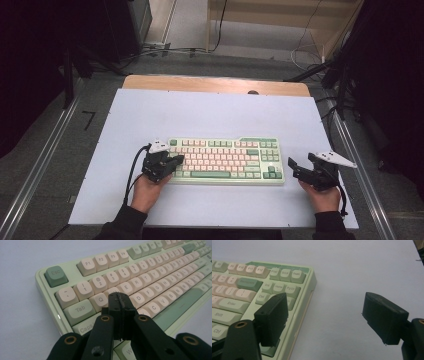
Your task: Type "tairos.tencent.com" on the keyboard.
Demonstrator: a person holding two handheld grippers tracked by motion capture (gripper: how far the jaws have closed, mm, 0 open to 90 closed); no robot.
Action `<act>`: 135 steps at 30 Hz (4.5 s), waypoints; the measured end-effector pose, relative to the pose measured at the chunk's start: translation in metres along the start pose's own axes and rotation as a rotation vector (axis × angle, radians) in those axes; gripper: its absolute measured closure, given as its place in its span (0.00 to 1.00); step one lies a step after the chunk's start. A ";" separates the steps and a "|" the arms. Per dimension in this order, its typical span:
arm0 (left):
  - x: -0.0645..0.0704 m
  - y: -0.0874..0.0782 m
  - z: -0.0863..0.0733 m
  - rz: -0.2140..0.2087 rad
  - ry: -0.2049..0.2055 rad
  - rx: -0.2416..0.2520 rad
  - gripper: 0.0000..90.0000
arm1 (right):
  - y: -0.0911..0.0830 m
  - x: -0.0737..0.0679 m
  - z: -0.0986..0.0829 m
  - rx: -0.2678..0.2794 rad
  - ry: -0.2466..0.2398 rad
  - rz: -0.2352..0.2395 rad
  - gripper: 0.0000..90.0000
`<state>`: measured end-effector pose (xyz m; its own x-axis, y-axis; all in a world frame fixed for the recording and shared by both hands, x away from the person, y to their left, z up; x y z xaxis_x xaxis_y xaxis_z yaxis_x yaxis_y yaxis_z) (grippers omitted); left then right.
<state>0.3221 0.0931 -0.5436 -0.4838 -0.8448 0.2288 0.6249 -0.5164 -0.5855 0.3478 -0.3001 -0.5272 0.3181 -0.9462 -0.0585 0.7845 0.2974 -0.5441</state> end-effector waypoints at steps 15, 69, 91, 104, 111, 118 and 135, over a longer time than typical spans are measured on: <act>-0.001 0.005 -0.001 0.019 -0.012 -0.026 1.00 | 0.000 -0.001 -0.001 -0.004 0.000 0.000 0.21; -0.005 -0.010 0.016 0.057 -0.060 0.179 0.21 | 0.070 -0.188 0.032 -0.109 -0.166 0.370 0.95; -0.004 -0.008 0.015 0.059 -0.054 0.173 0.22 | 0.082 -0.200 0.019 -0.187 -0.213 0.351 0.97; -0.002 -0.007 0.015 0.053 -0.049 0.171 0.22 | 0.073 -0.201 0.030 -0.128 -0.182 0.383 0.80; 0.001 -0.006 0.016 0.048 -0.044 0.174 0.24 | 0.066 -0.192 0.040 -0.087 -0.149 0.384 0.30; 0.002 -0.005 0.018 0.033 -0.047 0.180 0.33 | 0.063 -0.185 0.045 -0.076 -0.136 0.370 0.17; 0.019 0.003 0.031 -0.075 -0.016 0.181 1.00 | 0.059 -0.176 0.042 -0.089 -0.129 0.352 0.16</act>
<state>0.3336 0.0708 -0.5172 -0.5244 -0.8041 0.2799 0.6879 -0.5939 -0.4173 0.3597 -0.1104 -0.5140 0.6282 -0.7631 -0.1520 0.5684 0.5835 -0.5800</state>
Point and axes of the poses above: each handheld gripper's, and its own axes: y roughly forward along the jaws, z roughly out of its top, x roughly to its right, the point moved 9 cm from there along y, roughly forward along the jaws, and after that the axes turned 3 degrees about x, right-handed, at the moved point
